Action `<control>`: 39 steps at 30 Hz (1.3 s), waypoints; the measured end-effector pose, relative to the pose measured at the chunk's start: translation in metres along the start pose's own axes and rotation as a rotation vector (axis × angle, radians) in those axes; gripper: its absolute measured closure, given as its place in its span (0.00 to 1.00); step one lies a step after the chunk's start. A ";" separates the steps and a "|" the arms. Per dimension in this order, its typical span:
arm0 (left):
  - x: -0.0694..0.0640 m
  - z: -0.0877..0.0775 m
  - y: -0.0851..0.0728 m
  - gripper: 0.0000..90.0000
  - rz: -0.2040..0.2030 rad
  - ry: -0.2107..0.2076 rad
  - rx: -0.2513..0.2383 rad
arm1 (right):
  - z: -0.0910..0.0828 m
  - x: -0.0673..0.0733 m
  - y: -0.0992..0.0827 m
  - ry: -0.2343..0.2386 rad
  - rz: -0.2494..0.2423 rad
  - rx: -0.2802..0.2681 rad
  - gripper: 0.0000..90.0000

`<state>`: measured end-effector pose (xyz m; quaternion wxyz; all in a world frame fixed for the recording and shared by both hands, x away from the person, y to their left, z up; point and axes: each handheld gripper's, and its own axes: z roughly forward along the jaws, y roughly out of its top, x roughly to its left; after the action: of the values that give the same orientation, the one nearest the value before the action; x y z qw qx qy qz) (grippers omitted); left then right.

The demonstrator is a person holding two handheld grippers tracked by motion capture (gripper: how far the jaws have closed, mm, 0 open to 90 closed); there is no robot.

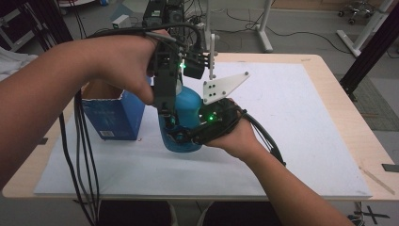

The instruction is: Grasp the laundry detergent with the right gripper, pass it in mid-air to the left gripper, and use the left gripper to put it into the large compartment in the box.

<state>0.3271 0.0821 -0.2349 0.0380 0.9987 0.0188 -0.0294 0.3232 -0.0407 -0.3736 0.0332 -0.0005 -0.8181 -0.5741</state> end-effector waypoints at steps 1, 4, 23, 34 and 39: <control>0.000 0.000 0.001 0.02 0.004 -0.001 0.003 | 0.000 0.000 0.000 0.001 0.003 -0.002 0.50; 0.000 0.000 0.002 0.02 0.007 0.003 0.005 | 0.001 -0.001 0.000 -0.003 0.003 -0.007 0.50; 0.000 0.001 0.006 0.15 0.012 0.015 0.030 | -0.001 -0.003 0.000 -0.007 0.019 -0.016 0.50; 0.001 0.001 0.007 0.21 0.012 0.020 0.032 | 0.000 -0.003 -0.001 -0.010 0.019 -0.014 0.51; 0.000 0.001 0.007 0.23 0.015 0.024 0.036 | 0.000 -0.002 -0.001 -0.011 0.019 -0.016 0.51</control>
<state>0.3278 0.0749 -0.2355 0.0201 0.9996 0.0111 -0.0174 0.3255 -0.0409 -0.3743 0.0344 -0.0117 -0.8137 -0.5802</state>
